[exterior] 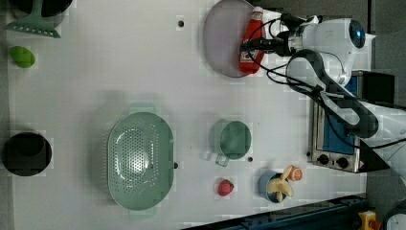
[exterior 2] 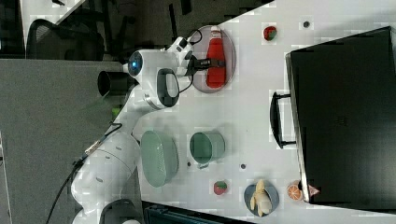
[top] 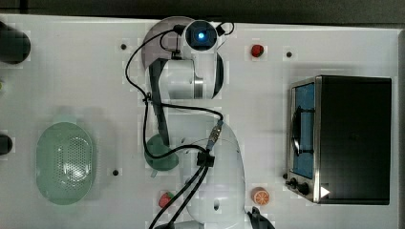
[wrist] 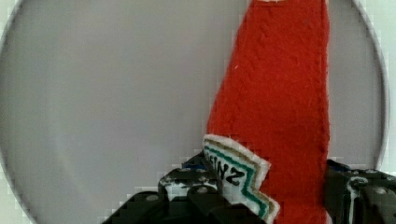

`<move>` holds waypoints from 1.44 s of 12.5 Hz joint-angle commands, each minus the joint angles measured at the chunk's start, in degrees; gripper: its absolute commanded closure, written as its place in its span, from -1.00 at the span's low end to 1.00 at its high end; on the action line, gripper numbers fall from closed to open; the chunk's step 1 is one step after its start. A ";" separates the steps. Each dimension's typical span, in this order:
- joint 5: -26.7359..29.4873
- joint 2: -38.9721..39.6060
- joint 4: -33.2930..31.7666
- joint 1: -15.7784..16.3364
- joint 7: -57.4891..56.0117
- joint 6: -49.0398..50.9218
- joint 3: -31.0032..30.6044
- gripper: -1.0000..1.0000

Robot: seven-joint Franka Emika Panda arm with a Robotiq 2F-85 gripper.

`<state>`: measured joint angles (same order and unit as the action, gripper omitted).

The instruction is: Pick ketchup from plate and place it on table.

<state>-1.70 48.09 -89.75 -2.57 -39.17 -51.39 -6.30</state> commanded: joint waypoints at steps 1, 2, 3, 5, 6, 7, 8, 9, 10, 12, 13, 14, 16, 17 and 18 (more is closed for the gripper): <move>0.31 -2.94 1.23 0.26 -0.91 0.10 0.13 -0.17; 0.82 -4.53 1.21 0.07 -0.04 0.16 0.13 -0.17; 1.70 -6.64 1.04 -0.26 1.07 0.83 0.13 -0.17; 3.03 -11.85 0.42 -1.15 1.79 6.18 0.14 -0.17; 3.23 -14.72 0.09 -1.60 1.81 10.38 0.20 -0.17; 3.23 -17.66 -0.14 -2.13 1.80 14.91 0.25 -0.17; 3.23 -20.68 -0.43 -2.66 1.80 19.39 0.37 -0.17; 3.23 -23.74 -1.15 -3.06 1.81 23.78 0.73 -0.17; 3.23 -26.71 -2.36 -3.34 2.05 27.91 1.29 -0.17; 3.23 -31.97 -6.57 -3.55 5.10 32.99 2.60 -0.17; 3.23 -34.32 -9.63 -3.55 6.81 33.18 3.16 -0.17; 3.23 -36.57 -13.02 -3.57 8.07 32.86 3.56 -0.17; 3.23 -40.41 -20.31 -3.58 9.23 30.45 4.11 -0.17; 3.23 -41.96 -24.25 -3.59 9.30 27.35 4.31 -0.17; 3.23 -43.08 -28.31 -3.58 9.32 23.36 4.47 -0.17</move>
<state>1.90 0.91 -112.97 -5.84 -33.38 -29.52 -1.75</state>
